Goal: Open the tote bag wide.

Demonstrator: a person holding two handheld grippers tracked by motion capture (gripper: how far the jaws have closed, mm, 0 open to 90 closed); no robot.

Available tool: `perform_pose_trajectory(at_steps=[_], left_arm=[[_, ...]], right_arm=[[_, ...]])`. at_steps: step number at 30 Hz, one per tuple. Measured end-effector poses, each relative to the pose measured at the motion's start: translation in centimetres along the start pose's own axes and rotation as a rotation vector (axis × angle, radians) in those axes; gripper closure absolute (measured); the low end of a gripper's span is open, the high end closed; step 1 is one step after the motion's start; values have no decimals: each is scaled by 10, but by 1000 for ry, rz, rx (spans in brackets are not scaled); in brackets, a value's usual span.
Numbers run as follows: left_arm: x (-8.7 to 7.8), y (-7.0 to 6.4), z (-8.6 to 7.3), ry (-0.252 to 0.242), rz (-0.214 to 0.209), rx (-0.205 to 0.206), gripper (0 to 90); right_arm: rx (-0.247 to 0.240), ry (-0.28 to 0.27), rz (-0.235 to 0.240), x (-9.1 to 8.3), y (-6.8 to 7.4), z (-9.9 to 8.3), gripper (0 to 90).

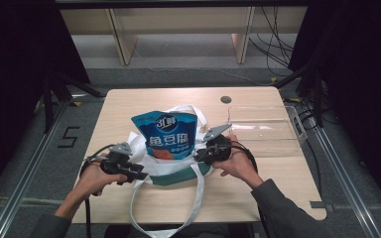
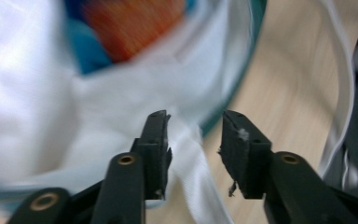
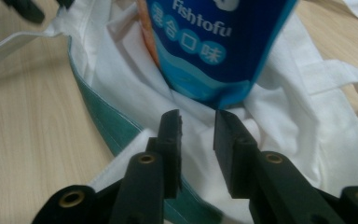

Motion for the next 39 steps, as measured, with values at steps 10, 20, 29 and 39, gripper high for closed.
perform_pose_trajectory(at_steps=[10, 20, 29, 39], left_arm=[[28, 92, 11, 24, 241, -78, 884], [47, 107, -9, 71, 233, -165, 893], [54, 121, 1, 24, 254, -190, 893], [58, 133, 11, -14, 255, -202, 889]], right_arm=[[-91, 65, -9, 31, 10, -4, 876], [-99, 203, 7, 66, 14, -34, 900], [-71, 169, -26, 70, -6, -30, 900], [-21, 149, -22, 76, -30, -24, 900]])
Point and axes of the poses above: each handheld gripper's, and its own axes: x roughly forward along the jaws, z roughly out of its top, y roughly to its left, the point moved 10 cm from there along x, roughly forward along the jaws, and after that the axes turned 3 degrees about -x, right-handed, at the moved point
